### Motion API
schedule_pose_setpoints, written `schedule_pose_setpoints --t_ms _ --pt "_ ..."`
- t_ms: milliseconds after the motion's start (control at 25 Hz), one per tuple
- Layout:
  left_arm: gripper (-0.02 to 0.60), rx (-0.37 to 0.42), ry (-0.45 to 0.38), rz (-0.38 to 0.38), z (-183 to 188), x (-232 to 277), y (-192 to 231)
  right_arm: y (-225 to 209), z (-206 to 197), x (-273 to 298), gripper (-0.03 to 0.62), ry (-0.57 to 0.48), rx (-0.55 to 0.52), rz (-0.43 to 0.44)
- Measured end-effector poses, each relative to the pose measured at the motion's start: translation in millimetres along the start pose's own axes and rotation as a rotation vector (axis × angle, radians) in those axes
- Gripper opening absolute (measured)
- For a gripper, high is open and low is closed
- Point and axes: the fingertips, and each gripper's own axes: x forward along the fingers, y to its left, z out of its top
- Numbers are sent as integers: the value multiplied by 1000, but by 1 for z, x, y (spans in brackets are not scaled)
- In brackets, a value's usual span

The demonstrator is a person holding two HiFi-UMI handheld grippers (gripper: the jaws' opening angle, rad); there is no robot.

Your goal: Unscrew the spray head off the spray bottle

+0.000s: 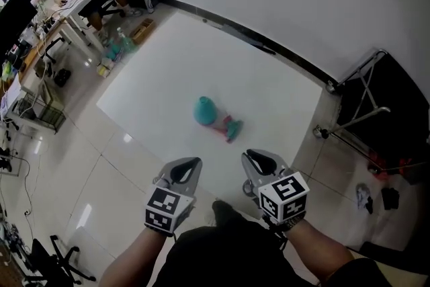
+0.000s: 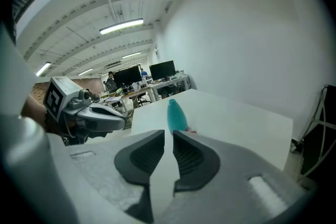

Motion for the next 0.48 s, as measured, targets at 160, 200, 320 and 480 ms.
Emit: schedule_pose_setpoints --t_ms 160,200,320,480 --pt "14 8 28 -7 4 16 10 -14 0 6 52 26 -45 -3" --pt "14 8 31 -8 5 20 12 -17 0 7 54 36 -61 -2" --pt "15 18 46 -14 4 28 15 -26 -3 8 60 62 -95 -7" --pt "21 80 80 -29 -3 41 17 -31 -7 10 63 82 -127 -12"
